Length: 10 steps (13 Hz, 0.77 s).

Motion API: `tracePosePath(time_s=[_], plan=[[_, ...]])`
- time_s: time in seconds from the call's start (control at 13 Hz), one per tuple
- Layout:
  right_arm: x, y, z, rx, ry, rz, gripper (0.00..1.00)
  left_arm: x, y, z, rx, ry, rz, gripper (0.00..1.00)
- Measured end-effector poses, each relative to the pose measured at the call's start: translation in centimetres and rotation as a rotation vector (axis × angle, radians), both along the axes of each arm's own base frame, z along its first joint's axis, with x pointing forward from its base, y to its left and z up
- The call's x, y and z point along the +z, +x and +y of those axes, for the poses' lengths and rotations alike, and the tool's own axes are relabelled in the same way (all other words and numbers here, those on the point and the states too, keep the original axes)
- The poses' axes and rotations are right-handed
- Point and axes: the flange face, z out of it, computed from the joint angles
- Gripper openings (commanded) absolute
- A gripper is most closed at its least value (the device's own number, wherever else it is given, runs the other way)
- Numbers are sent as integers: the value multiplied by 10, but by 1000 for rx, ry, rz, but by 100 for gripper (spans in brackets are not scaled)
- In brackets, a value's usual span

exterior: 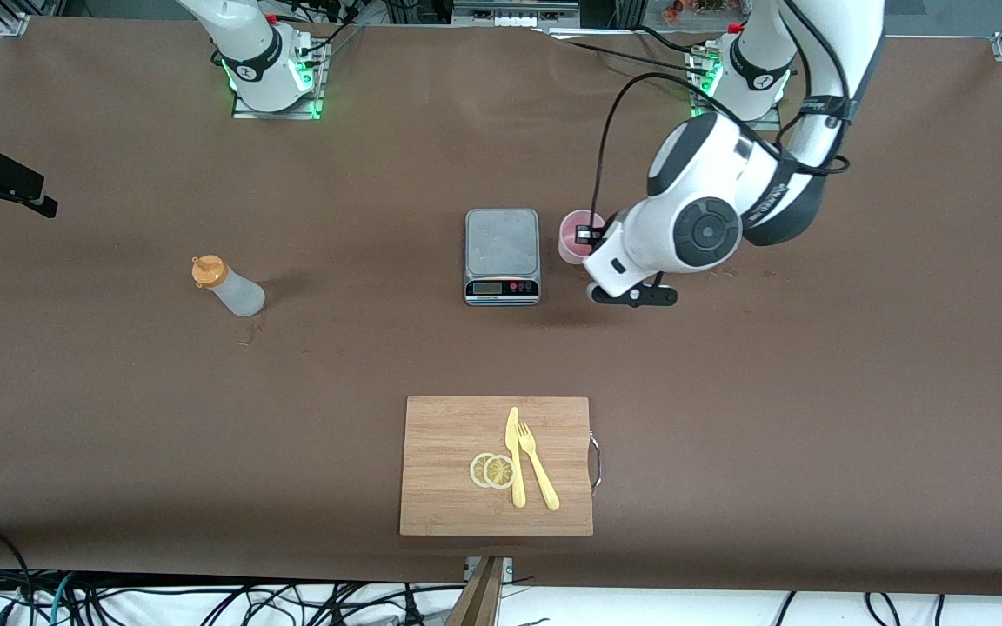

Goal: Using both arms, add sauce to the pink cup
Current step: 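Carry the pink cup with the left gripper onto the scale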

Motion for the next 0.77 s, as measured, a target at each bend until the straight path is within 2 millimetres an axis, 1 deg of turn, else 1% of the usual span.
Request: tracePosePath(time_s=[0.15, 0.23, 0.38, 0.46, 0.54, 0.77], plan=[[-1, 1, 0, 0, 0, 2, 100, -22, -2, -18, 32, -29, 14, 0], [-1, 1, 0, 0, 0, 3, 100, -37, -5, -28, 31, -28, 17, 0], [-2, 1, 0, -1, 0, 3, 100, -71, -17, -51, 15, -16, 28, 0], [-2, 1, -1, -1, 0, 4, 100, -84, -25, -62, 5, -14, 26, 0], [-2, 1, -2, -3, 0, 4, 100, -91, -31, -70, -3, -13, 22, 0], [-3, 1, -3, -5, 0, 5, 100, -98, -46, -85, -24, -12, 12, 0]])
